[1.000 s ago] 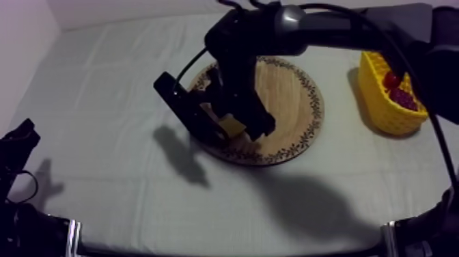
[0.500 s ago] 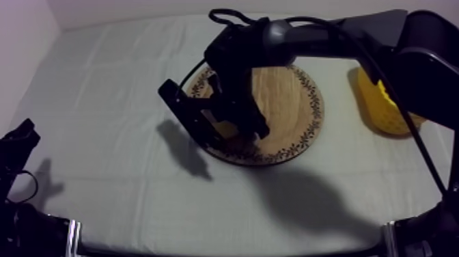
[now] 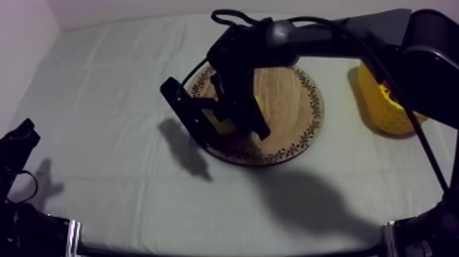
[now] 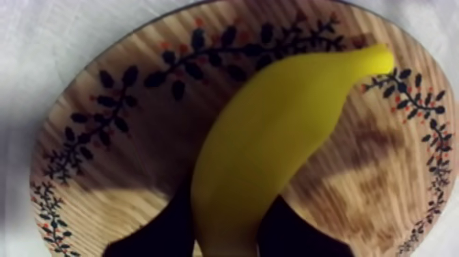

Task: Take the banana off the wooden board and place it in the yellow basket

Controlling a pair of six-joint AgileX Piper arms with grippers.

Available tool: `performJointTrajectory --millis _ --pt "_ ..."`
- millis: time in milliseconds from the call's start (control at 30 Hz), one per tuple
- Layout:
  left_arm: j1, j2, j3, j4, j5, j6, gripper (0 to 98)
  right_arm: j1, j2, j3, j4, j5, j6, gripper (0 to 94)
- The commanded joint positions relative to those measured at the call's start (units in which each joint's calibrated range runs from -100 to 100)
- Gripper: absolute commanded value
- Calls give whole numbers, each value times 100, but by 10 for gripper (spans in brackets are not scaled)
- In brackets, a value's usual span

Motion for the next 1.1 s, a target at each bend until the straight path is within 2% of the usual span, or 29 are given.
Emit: performJointTrajectory --millis 0,300,767,900,1067 --pt "1 0 3 -2 2 -1 1 2 -109 15 8 86 15 95" --pt "1 0 3 -2 2 -1 1 53 -1129 -3 -36 465 292 93" --pt "1 0 3 -2 2 -1 1 97 -2743 -652 -226 1663 778 97" --pt "1 0 3 -2 2 -1 1 73 -2983 -674 -209 1853 729 99" --pt "1 0 3 -2 2 -1 1 32 -3116 -616 -76 1922 298 103"
